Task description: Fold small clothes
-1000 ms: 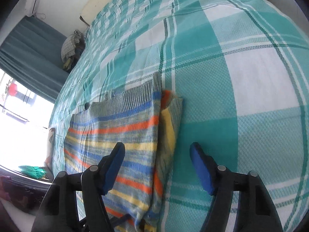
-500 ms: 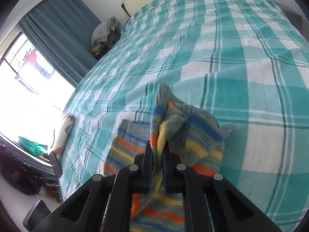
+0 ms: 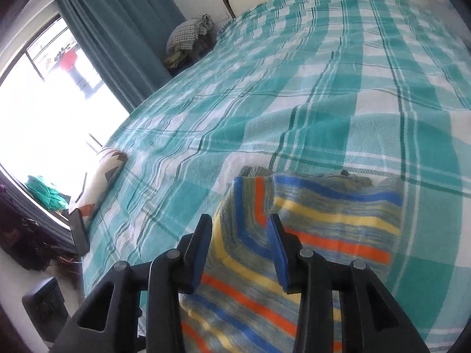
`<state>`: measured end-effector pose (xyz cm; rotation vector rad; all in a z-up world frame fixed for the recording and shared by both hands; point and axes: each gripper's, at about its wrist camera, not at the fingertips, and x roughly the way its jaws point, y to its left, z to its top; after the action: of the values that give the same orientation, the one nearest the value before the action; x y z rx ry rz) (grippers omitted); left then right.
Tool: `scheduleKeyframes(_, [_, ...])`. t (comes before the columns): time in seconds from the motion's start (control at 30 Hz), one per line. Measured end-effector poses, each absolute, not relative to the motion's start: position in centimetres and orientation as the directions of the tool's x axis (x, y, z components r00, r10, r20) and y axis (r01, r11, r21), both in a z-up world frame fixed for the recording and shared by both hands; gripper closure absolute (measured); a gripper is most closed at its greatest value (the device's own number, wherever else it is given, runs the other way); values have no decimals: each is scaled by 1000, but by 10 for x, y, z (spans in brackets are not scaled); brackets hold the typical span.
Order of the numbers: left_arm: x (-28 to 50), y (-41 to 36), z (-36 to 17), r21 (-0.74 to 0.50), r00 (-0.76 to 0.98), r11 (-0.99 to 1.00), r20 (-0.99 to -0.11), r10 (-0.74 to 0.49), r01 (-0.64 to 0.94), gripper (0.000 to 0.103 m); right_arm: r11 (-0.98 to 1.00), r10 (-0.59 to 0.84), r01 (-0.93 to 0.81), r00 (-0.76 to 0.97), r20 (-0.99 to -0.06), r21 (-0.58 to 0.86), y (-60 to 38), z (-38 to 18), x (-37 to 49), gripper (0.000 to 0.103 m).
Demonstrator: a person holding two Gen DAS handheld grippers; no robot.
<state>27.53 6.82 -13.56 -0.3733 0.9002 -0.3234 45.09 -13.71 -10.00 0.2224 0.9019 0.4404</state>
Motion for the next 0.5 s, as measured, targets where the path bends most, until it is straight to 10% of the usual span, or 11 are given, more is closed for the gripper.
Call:
scheduleKeyframes(0.27, [339, 33, -180, -188, 495, 980, -847, -193, 60, 32, 951, 264, -281, 529, -807, 127, -146, -154, 335, 62])
scheduleKeyframes(0.37, [328, 60, -169, -276, 494, 961, -832, -254, 30, 32, 965, 196, -252, 541, -818, 65, -135, -176, 325, 61])
scheduleKeyframes(0.5, [309, 81, -125, -299, 605, 952, -746, -278, 68, 10, 967, 235, -221, 593, -770, 124, -146, -138, 318, 61])
